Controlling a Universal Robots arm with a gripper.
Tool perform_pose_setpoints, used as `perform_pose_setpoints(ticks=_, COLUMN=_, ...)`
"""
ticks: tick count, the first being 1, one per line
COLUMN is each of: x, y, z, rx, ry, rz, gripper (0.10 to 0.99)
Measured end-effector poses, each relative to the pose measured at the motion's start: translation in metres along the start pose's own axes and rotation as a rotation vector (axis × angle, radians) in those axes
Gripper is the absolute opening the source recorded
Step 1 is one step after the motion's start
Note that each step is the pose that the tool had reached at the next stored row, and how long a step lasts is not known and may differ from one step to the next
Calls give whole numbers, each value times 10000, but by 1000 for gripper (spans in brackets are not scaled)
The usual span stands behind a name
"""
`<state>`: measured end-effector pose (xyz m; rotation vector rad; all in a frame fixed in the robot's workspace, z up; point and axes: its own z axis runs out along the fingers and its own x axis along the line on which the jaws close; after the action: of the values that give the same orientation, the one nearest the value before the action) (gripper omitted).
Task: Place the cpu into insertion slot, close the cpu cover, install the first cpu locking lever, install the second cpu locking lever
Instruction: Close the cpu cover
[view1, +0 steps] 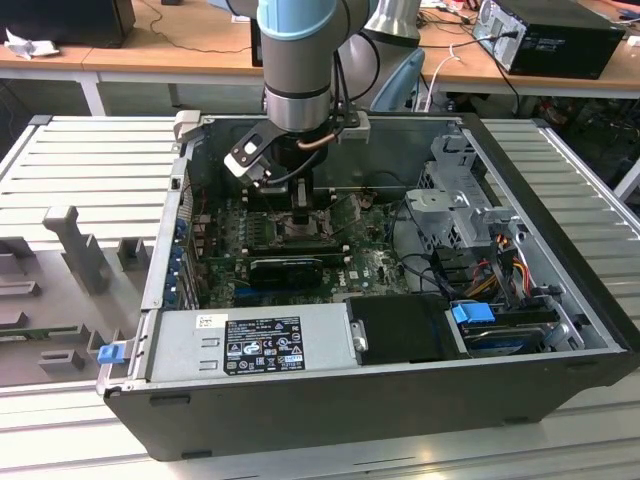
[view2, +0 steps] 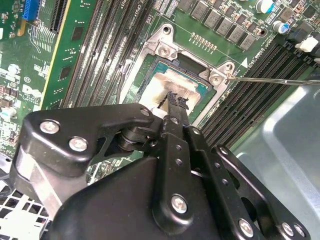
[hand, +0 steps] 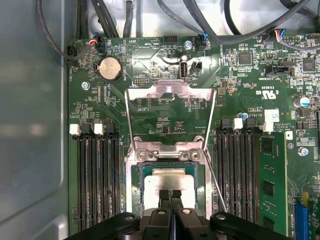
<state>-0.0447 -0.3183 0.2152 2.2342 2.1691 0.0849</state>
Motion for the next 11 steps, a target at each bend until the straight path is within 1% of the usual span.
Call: perform_pose_setpoints(ticks=11, x=0, y=1, z=-25, rx=2, ry=-3, rz=0, gripper=106)
